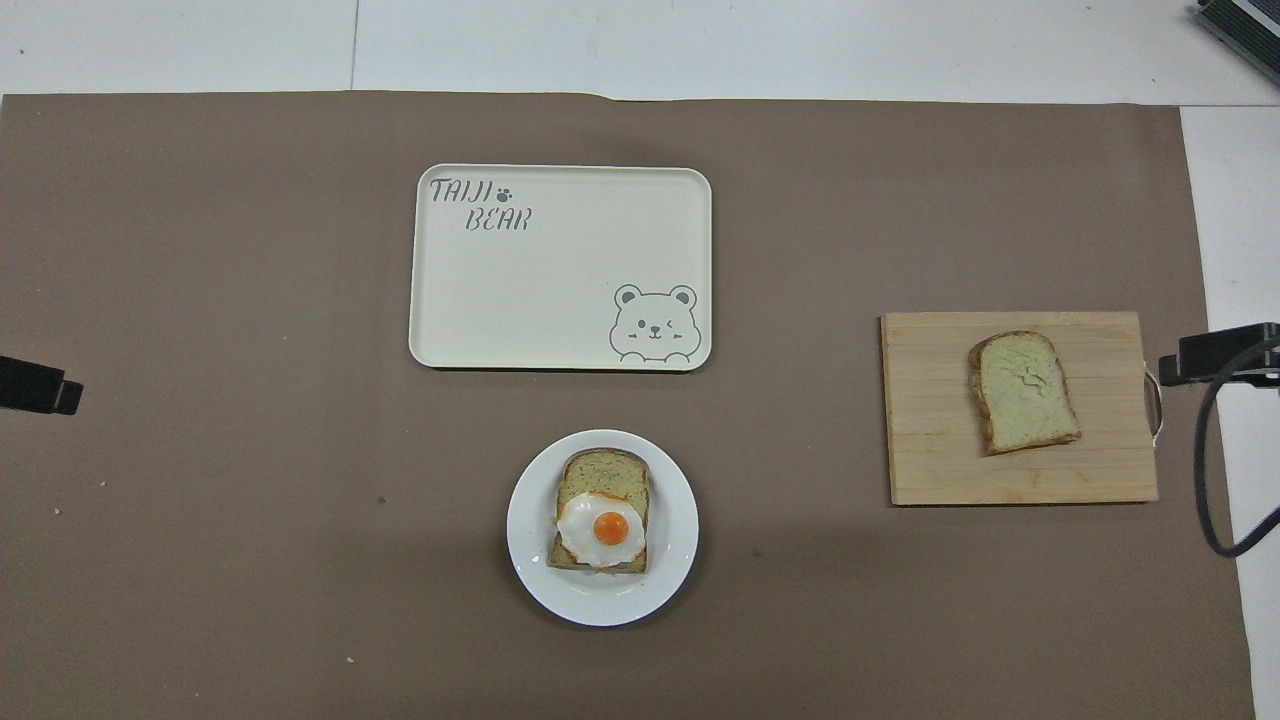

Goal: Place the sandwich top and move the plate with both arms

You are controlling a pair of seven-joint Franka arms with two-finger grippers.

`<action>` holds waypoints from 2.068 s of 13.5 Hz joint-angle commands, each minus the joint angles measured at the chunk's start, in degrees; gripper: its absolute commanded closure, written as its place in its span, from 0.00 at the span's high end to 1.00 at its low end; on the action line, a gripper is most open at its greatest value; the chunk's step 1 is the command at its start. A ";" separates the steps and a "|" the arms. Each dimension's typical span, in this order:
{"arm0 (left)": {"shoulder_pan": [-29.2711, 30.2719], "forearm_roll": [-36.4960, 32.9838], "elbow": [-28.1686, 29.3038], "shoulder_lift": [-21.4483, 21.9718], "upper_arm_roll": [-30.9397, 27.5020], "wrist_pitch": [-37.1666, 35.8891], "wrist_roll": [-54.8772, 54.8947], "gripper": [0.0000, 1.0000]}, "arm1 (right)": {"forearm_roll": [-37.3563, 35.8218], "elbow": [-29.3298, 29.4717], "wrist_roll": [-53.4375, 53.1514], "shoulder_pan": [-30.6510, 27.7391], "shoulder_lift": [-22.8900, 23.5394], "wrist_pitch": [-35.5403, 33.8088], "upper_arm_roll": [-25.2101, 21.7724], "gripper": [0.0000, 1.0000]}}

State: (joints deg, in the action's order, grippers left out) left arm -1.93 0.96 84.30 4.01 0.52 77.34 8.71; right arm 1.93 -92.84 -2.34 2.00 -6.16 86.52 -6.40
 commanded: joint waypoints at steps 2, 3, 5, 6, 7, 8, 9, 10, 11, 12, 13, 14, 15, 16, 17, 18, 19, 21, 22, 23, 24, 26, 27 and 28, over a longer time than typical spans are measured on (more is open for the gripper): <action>0.79 -0.44 2.28 1.88 0.35 -1.39 1.04 1.00 | -1.31 -1.38 1.03 -0.15 -1.13 1.11 0.33 1.00; 0.70 -0.44 2.10 1.79 0.35 -1.23 1.22 1.00 | -1.31 -1.38 1.03 -0.15 -1.13 1.02 0.33 1.00; 0.52 -0.35 1.92 1.70 0.44 -1.49 0.78 1.00 | -1.31 -1.38 1.03 -0.15 -1.13 1.11 0.33 1.00; 0.61 -0.35 1.92 1.70 0.44 -1.41 0.69 1.00 | -1.31 -1.38 1.03 -0.15 -1.13 1.11 0.33 1.00; 0.78 -0.35 1.92 1.70 0.36 -1.41 0.69 1.00 | -1.31 -1.30 1.03 -0.15 -1.13 1.11 0.33 1.00; 0.70 -0.35 1.92 1.70 0.35 -1.41 0.60 1.00 | -1.31 -1.30 1.03 -0.15 -1.13 1.11 0.33 1.00; 0.61 -0.35 1.92 1.70 0.44 -1.49 0.69 1.00 | -1.31 -1.30 1.03 -0.15 -1.13 1.11 0.33 1.00; 0.52 -0.35 1.92 1.70 0.44 -1.49 0.60 1.00 | -1.31 -1.30 1.03 -0.15 -1.13 1.11 0.33 1.00; 0.61 -0.26 2.01 1.70 0.44 -1.49 0.60 1.00 | -1.31 -1.30 1.03 -0.15 -1.13 0.93 0.33 1.00; 0.61 -0.26 2.01 1.70 0.44 -1.32 0.60 1.00 | -1.31 -1.30 1.03 -0.24 -1.13 0.84 0.25 1.00; 0.61 -0.09 2.01 1.70 0.44 -1.32 0.51 1.00 | -1.31 -1.30 1.11 -0.33 -1.13 0.84 0.24 1.00; 0.61 -0.09 2.10 1.70 0.44 -1.32 0.51 1.00 | -1.31 -1.38 1.03 -0.33 -1.13 0.93 0.24 1.00; 0.61 -0.09 2.10 1.70 0.44 -1.32 0.51 1.00 | -1.31 -1.38 1.03 -0.33 -1.13 0.93 0.24 1.00; 0.61 -0.09 2.19 1.70 0.44 -1.23 0.51 1.00 | -1.31 -1.38 1.03 -0.24 -1.13 0.93 0.33 1.00; 0.61 -0.09 2.19 1.79 0.44 -1.14 0.51 1.00 | -1.31 -1.47 1.03 -0.24 -1.22 0.93 0.25 1.00; 0.61 -0.09 2.27 1.79 0.44 -1.06 0.51 1.00 | -1.31 -1.56 1.03 -0.33 -1.22 1.19 0.24 1.00; 0.61 -0.09 2.36 1.79 0.44 -1.06 0.43 1.00 | -1.31 -1.56 1.03 -0.33 -1.05 1.54 0.24 1.00; 0.52 -0.09 2.45 1.88 0.44 -1.23 0.43 1.00 | -1.31 -1.56 0.94 0.11 -1.04 1.72 0.33 1.00; 0.44 -0.09 2.45 1.88 0.44 -1.23 0.34 1.00 | -1.31 -1.47 0.94 0.20 -0.96 1.72 0.33 1.00; 0.35 -0.09 2.45 1.88 0.44 -1.23 0.34 1.00 | -1.31 -1.47 1.03 0.11 -0.96 1.72 0.33 1.00; 0.26 -0.09 2.45 1.88 0.44 -1.32 0.34 1.00 | -1.31 -1.47 1.11 0.11 -0.96 1.72 0.25 1.00; 0.35 -0.09 2.45 1.88 0.44 -1.23 0.43 1.00 | -1.31 -1.30 1.03 0.11 -0.87 1.72 0.33 1.00; 0.35 -0.09 2.45 1.88 0.44 -1.23 0.43 1.00 | -1.31 -1.21 1.11 0.20 -0.78 1.72 0.33 1.00; 0.26 -0.09 2.45 1.88 0.44 -1.23 0.34 1.00 | -1.31 -1.21 1.11 0.11 -0.78 1.64 0.33 1.00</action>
State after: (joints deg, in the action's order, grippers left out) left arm -1.93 0.99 84.58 4.05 0.75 76.03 8.78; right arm 1.93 -92.90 -2.26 2.12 -6.16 86.76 -6.29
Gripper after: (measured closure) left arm 0.000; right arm 0.000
